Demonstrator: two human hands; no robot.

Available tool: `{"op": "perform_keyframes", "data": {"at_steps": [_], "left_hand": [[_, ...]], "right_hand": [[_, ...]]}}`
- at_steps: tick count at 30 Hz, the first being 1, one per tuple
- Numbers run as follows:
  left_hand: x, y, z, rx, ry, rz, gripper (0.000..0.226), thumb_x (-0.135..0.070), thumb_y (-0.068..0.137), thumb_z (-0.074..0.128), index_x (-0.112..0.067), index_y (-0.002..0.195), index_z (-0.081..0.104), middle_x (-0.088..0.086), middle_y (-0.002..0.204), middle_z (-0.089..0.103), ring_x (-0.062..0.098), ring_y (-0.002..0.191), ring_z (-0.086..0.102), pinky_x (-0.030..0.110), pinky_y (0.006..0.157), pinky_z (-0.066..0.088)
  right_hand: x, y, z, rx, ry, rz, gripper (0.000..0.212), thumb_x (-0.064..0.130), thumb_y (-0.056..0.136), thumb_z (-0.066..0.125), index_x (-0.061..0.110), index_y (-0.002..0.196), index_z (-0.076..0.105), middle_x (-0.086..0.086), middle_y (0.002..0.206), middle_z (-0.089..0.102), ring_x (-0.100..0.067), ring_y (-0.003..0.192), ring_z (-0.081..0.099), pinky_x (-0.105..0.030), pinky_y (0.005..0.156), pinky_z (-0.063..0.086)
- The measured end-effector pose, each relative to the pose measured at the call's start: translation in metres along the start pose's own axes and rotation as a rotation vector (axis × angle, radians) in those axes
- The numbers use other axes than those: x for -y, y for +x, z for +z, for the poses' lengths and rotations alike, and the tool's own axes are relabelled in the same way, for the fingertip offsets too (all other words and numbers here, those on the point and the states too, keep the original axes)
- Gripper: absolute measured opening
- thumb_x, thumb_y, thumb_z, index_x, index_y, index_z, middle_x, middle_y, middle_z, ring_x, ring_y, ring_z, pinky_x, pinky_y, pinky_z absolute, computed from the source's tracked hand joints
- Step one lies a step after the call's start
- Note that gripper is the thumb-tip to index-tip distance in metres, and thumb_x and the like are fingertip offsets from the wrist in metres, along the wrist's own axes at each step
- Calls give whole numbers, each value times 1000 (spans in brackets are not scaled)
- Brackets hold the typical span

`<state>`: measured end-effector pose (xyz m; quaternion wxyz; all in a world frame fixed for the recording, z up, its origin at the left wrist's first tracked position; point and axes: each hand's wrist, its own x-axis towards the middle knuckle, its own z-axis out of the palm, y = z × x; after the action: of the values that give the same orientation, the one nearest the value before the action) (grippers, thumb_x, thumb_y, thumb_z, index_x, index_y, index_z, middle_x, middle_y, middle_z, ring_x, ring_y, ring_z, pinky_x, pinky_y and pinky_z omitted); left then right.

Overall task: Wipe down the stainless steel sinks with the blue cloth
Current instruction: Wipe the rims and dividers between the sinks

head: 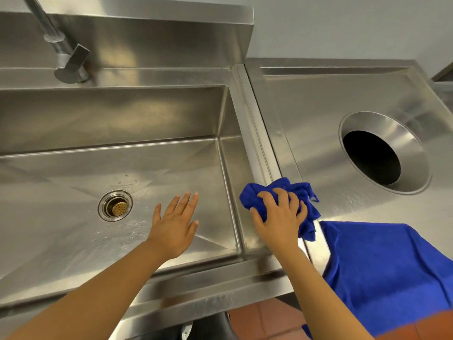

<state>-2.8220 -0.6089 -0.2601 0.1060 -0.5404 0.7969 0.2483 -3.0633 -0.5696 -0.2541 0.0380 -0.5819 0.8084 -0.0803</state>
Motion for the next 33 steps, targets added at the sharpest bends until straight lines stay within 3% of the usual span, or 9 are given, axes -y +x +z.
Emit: {"op": "perform_keyframes", "data": {"at_steps": [3, 10, 13, 17, 21, 26, 29, 33], "left_hand": [[11, 0, 3, -61, -2, 35, 75, -58, 75, -15, -24, 140, -30, -8, 159, -18, 18, 148, -14, 47, 116, -5], [24, 17, 5, -208, -3, 63, 70, -55, 85, -4, -27, 148, -12, -8, 156, -15, 19, 145, -14, 45, 112, -8], [23, 24, 5, -244, -7, 36, 66, -53, 90, 3, -27, 151, -2, -6, 158, -6, 22, 146, -7, 48, 112, -3], [20, 33, 3, -257, -14, -11, 68, -54, 88, 0, -28, 151, -4, -7, 157, -11, 21, 145, -11, 46, 112, -5], [20, 43, 2, -270, -14, -80, 65, -50, 94, 12, -24, 154, 14, -1, 160, 8, 27, 147, 8, 52, 110, 9], [21, 57, -3, -324, -34, -144, 63, -49, 95, 16, -25, 153, 12, 1, 159, 11, 28, 146, 9, 53, 109, 11], [19, 65, -15, -338, -25, -161, 63, -49, 95, 16, -25, 153, 13, 1, 159, 13, 28, 145, 9, 53, 109, 11], [14, 73, -29, -365, -9, -157, 66, -52, 94, 12, -23, 153, 18, 2, 159, 15, 29, 145, 11, 53, 109, 11]], "right_hand": [[-12, -34, 5, -35, -39, 24, 39, 46, 76, 45, 24, 102, 64, -6, 114, 57, -33, 113, 41, -56, 95, 26], [9, 22, 3, 56, -121, 31, 40, 45, 75, 39, 19, 94, 63, -11, 103, 58, -40, 103, 52, -57, 88, 36], [26, 70, 2, 91, -146, -9, 37, 42, 83, 46, 20, 108, 60, -12, 117, 54, -41, 115, 45, -59, 96, 30], [29, 108, -5, 246, -66, -26, 42, 48, 91, 50, 28, 128, 48, -5, 139, 39, -34, 131, 27, -56, 107, 18], [15, 81, 2, 79, -103, -128, 34, 45, 82, 56, 24, 107, 62, -7, 115, 57, -38, 114, 47, -58, 92, 35], [23, 115, 12, 16, -189, -243, 33, 39, 70, 70, 18, 94, 63, -11, 97, 60, -41, 98, 55, -57, 81, 43], [39, 164, 16, 35, -231, -235, 36, 40, 71, 72, 17, 98, 62, -13, 102, 59, -40, 100, 54, -56, 84, 40], [55, 208, 11, 153, -163, -260, 41, 46, 87, 56, 23, 121, 54, -10, 128, 48, -36, 120, 38, -55, 99, 27]]}}
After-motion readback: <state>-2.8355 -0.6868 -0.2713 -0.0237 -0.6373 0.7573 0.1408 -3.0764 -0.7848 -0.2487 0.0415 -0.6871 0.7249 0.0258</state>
